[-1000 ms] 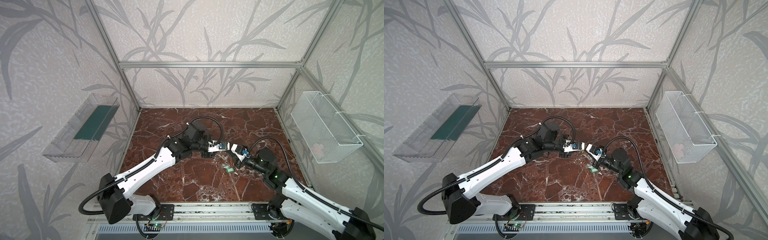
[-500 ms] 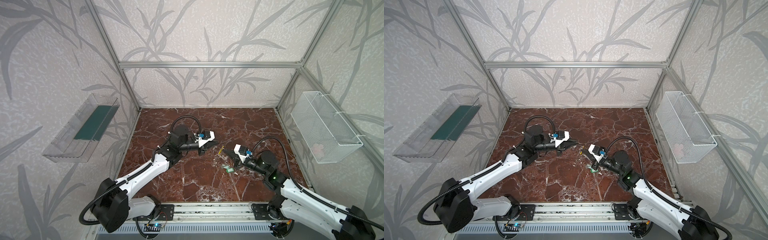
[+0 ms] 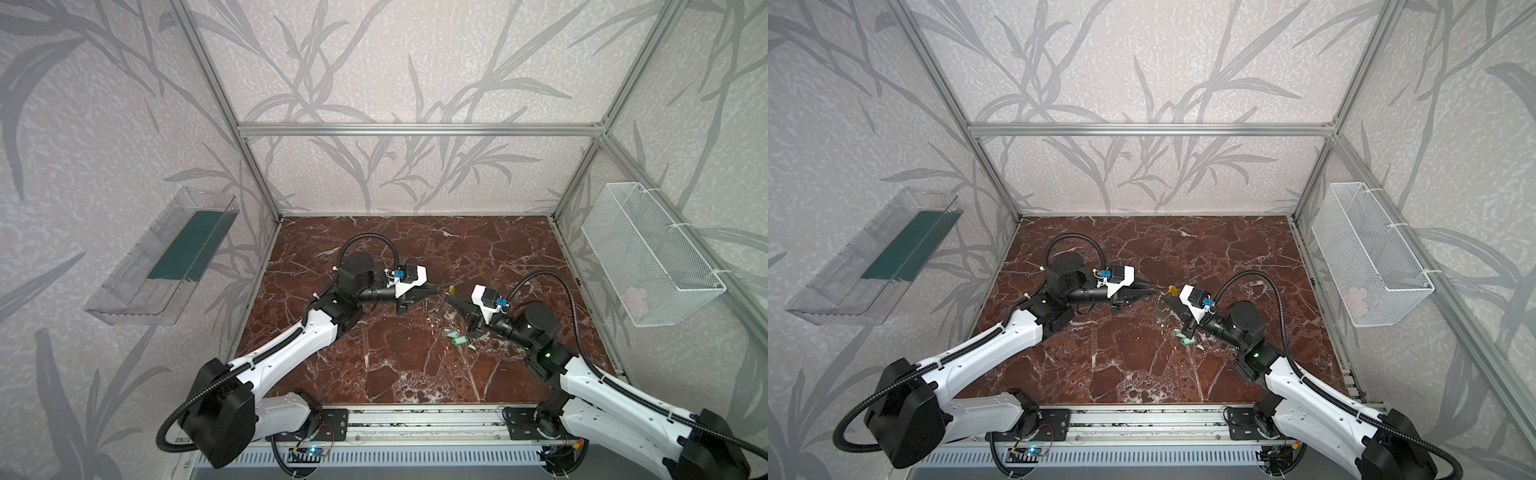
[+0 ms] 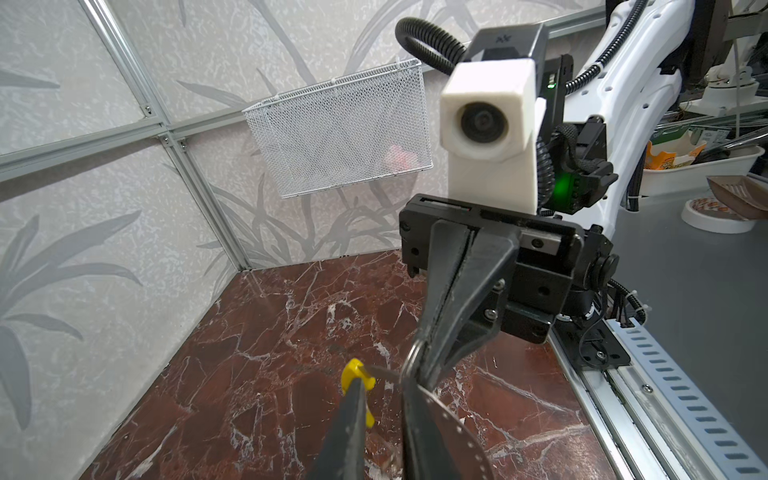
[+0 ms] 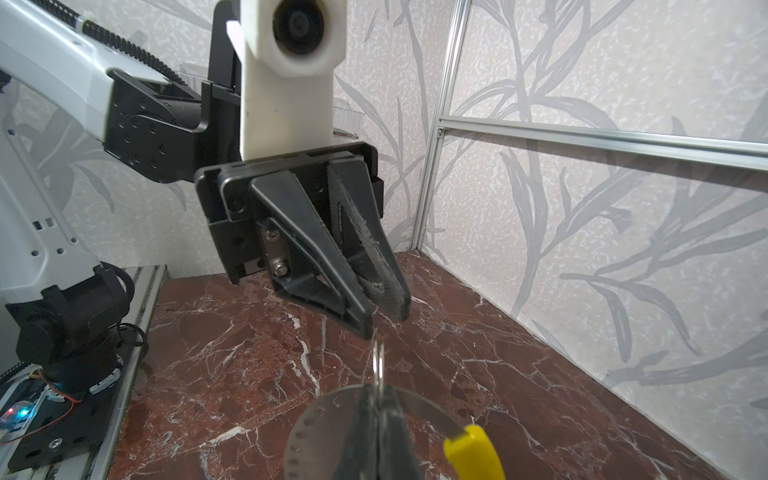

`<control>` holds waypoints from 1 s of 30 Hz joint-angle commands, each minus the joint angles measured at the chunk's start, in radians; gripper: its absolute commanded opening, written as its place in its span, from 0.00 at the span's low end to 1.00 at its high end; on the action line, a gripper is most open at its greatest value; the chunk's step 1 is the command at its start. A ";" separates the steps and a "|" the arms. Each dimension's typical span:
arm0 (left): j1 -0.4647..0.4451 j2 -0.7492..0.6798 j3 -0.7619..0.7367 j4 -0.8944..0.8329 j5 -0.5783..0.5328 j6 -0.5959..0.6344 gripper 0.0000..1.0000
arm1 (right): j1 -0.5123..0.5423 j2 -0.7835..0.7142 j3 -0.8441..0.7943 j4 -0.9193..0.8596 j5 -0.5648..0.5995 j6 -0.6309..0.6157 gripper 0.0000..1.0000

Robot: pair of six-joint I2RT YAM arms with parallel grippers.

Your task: Put the keys on the keyring

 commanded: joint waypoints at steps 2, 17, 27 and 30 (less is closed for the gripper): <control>-0.011 0.000 0.005 0.028 0.042 -0.010 0.21 | 0.002 0.014 0.014 0.066 -0.023 0.025 0.00; -0.016 0.038 0.034 0.001 0.091 0.013 0.04 | 0.003 0.040 0.027 0.084 -0.034 0.031 0.00; -0.018 0.042 0.064 -0.087 0.098 0.071 0.09 | 0.001 0.051 0.029 0.085 -0.042 0.029 0.00; -0.016 0.039 0.059 -0.095 0.085 0.082 0.13 | 0.002 0.050 0.030 0.084 -0.045 0.029 0.00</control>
